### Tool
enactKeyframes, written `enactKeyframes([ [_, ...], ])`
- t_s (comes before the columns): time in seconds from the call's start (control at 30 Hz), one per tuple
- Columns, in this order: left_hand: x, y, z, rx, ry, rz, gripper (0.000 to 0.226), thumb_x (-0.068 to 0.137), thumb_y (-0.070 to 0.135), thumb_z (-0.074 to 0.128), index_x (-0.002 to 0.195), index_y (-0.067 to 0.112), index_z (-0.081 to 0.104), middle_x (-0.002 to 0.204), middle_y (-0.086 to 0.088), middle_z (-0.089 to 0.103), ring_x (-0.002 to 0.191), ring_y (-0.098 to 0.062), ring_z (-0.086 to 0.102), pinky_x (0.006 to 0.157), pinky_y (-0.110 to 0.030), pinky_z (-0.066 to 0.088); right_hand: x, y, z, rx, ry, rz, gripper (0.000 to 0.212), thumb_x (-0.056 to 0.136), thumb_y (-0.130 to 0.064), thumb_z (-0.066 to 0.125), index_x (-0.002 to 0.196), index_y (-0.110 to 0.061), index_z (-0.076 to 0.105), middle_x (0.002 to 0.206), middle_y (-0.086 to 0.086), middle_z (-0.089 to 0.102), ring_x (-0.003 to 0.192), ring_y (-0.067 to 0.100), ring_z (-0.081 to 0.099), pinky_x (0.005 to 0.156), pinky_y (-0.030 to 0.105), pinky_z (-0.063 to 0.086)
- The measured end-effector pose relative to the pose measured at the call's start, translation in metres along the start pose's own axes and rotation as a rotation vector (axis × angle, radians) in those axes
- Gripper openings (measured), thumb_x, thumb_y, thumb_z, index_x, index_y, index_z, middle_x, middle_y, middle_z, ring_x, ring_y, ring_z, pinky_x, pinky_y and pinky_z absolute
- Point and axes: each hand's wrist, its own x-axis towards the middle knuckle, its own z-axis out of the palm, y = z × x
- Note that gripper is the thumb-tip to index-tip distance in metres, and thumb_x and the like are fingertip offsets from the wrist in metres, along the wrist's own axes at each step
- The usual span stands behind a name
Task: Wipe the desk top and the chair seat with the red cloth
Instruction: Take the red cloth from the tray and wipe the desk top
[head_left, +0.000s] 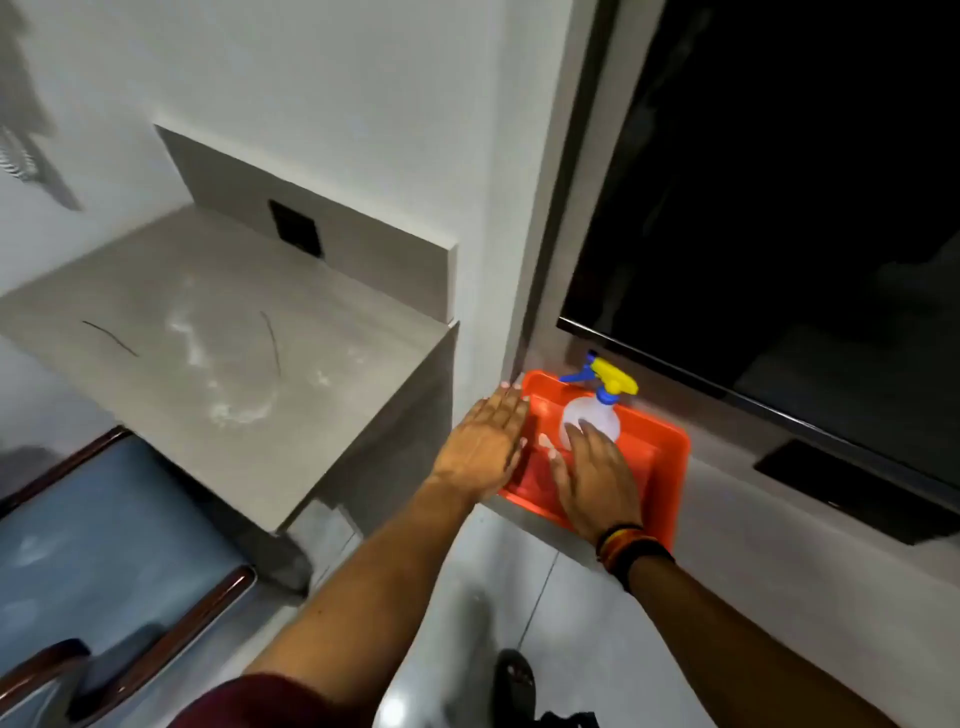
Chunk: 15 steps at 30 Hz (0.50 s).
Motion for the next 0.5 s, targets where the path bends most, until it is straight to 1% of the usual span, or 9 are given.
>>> enactKeyframes([
  [0.1,0.019,0.025,0.021,-0.032,-0.163,-0.045,0.060,0.112,0.031,0.031,0.166,0.010,0.017,0.175,-0.009,0.015,0.164,-0.024,0.009,0.134,-0.038,0.010,-0.002,0.048,0.004,-0.002,-0.122,0.140,0.050,0.107,-0.036,0.042,0.149,-0.010,0.048,0.154,0.015,0.050,0.144,0.032,0.044,0.121,0.040,0.035],
  [0.13,0.023,0.031,0.027,-0.042,-0.185,-0.061,0.059,0.111,0.029,0.033,0.165,0.008,0.021,0.174,-0.011,0.020,0.163,-0.026,0.013,0.133,-0.038,0.013,-0.003,0.059,0.005,-0.016,-0.188,0.179,0.051,0.107,-0.036,0.040,0.151,-0.010,0.046,0.156,0.015,0.048,0.145,0.032,0.041,0.122,0.039,0.034],
  [0.2,0.035,0.042,0.039,-0.079,-0.241,-0.131,0.056,0.111,0.028,0.036,0.162,0.006,0.030,0.169,-0.014,0.031,0.160,-0.029,0.024,0.131,-0.038,0.020,0.003,0.076,0.011,-0.025,-0.281,0.225,0.055,0.108,-0.037,0.039,0.156,-0.011,0.038,0.163,0.014,0.039,0.152,0.031,0.033,0.125,0.038,0.028],
  [0.27,0.045,0.052,0.047,-0.116,-0.313,-0.205,0.053,0.110,0.028,0.039,0.159,0.007,0.036,0.160,-0.017,0.043,0.149,-0.034,0.041,0.121,-0.042,0.035,0.008,0.086,0.017,-0.017,-0.351,0.268,0.061,0.106,-0.036,0.046,0.160,-0.012,0.030,0.166,0.013,0.033,0.154,0.033,0.028,0.127,0.039,0.026],
  [0.3,0.049,0.054,0.051,-0.120,-0.358,-0.234,0.053,0.109,0.027,0.041,0.158,0.008,0.035,0.155,-0.018,0.049,0.142,-0.037,0.049,0.115,-0.045,0.042,0.009,0.088,0.020,-0.012,-0.376,0.288,0.064,0.104,-0.034,0.051,0.160,-0.013,0.028,0.165,0.014,0.034,0.153,0.034,0.029,0.127,0.040,0.026],
  [0.33,0.052,0.057,0.056,-0.114,-0.396,-0.254,0.053,0.109,0.025,0.043,0.158,0.007,0.035,0.150,-0.019,0.053,0.135,-0.039,0.054,0.110,-0.047,0.047,0.010,0.091,0.023,-0.010,-0.393,0.308,0.067,0.102,-0.032,0.055,0.160,-0.014,0.029,0.162,0.016,0.037,0.151,0.036,0.033,0.126,0.040,0.029],
  [0.4,0.058,0.060,0.061,-0.107,-0.418,-0.279,0.050,0.107,0.019,0.047,0.154,0.003,0.039,0.144,-0.021,0.056,0.129,-0.041,0.058,0.105,-0.048,0.050,0.010,0.092,0.031,-0.004,-0.379,0.333,0.066,0.099,-0.027,0.061,0.157,-0.014,0.033,0.155,0.017,0.044,0.144,0.039,0.041,0.120,0.042,0.036],
  [0.43,0.060,0.061,0.064,-0.104,-0.408,-0.292,0.048,0.106,0.016,0.049,0.152,0.002,0.042,0.143,-0.022,0.056,0.128,-0.041,0.057,0.104,-0.049,0.050,0.011,0.093,0.034,0.001,-0.358,0.341,0.064,0.098,-0.024,0.062,0.156,-0.016,0.035,0.152,0.017,0.046,0.140,0.040,0.045,0.117,0.044,0.040],
  [0.5,0.062,0.061,0.066,-0.114,-0.400,-0.324,0.050,0.105,0.013,0.052,0.152,0.001,0.042,0.144,-0.024,0.053,0.128,-0.043,0.056,0.106,-0.049,0.050,0.012,0.092,0.038,0.044,-0.312,0.352,0.060,0.096,-0.018,0.064,0.152,-0.019,0.041,0.143,0.017,0.052,0.132,0.042,0.052,0.110,0.045,0.046],
])
